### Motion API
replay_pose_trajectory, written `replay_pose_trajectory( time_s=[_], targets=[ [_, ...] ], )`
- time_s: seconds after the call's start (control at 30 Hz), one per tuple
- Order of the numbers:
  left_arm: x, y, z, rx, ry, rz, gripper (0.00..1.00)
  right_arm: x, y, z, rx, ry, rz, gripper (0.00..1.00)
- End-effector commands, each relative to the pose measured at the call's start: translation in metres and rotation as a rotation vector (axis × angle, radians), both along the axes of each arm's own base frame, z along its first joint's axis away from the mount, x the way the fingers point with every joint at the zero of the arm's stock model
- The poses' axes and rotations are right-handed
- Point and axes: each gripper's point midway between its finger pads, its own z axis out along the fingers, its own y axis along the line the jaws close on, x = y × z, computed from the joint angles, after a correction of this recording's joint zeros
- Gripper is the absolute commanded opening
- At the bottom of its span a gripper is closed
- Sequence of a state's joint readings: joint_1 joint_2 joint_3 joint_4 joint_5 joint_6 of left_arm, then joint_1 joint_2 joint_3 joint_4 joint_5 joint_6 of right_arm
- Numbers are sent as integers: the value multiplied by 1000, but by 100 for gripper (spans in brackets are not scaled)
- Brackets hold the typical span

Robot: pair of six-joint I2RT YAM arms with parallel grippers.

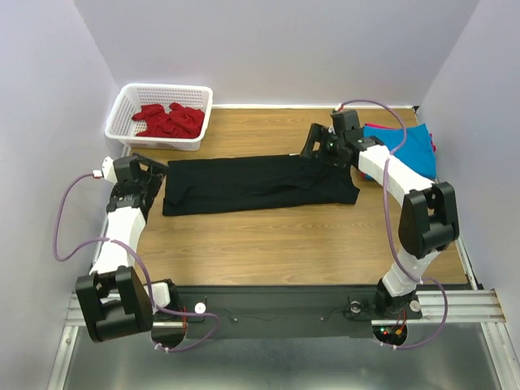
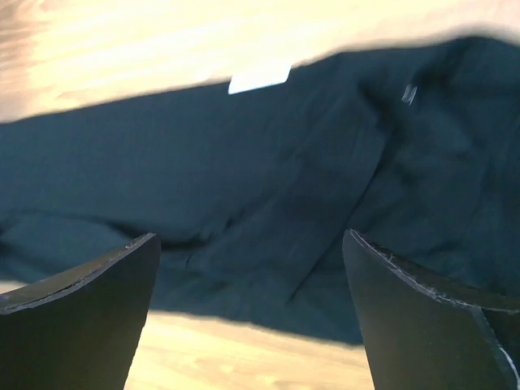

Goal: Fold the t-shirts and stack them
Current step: Fold the tshirt

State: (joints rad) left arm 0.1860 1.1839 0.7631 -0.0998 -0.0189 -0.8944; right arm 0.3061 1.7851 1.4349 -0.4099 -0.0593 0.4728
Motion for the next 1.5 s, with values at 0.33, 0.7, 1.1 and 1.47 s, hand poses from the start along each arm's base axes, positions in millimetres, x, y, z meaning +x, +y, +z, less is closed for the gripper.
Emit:
replay_pose_trajectory(
  time_s=[0.33, 0.7, 1.1, 1.47],
  targets=[
    [5, -44, -43, -70, -17, -293, 98, -41, 41, -51, 171, 165, 95, 100],
    [1, -46, -67, -68, 44, -320, 98, -19, 73, -56, 211, 157, 160, 100],
    [-5, -44, -59, -46, 38, -311, 99, 34, 110, -27, 259, 59, 177, 100],
    [-4, -44, -40, -27, 17, -322, 99, 73, 128, -3, 246, -59, 228, 100]
  ],
)
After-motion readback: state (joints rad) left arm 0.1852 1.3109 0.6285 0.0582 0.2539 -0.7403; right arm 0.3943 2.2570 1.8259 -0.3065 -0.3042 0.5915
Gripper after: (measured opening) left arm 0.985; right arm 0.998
